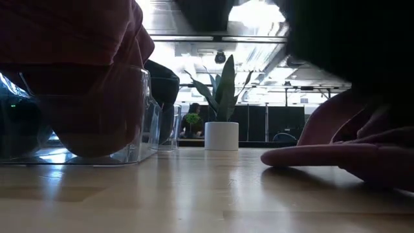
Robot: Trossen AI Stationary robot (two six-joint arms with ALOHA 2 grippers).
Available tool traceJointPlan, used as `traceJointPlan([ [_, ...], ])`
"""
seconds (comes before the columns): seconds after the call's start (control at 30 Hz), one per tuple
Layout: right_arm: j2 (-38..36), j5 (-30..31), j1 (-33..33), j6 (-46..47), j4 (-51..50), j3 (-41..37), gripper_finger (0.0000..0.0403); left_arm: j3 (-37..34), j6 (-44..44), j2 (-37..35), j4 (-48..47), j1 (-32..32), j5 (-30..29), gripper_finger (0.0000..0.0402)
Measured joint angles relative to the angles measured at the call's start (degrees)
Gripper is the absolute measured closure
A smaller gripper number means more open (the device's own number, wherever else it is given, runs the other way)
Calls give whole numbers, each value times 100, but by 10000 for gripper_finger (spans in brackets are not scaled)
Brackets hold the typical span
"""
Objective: Pick & Place hat
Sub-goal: Put the red cap into the bottom transparent bin
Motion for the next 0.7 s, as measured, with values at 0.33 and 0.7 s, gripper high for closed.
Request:
traceJointPlan([
  [0.33, 2, 20, 0, -144, 131, -2, 398, 14, 196, 167, -148, 149, -163, 177],
  [0.7, 4, -128, 32, -145, 120, -2, 399, 5, -54, 176, 16, 232, -190, 316],
])
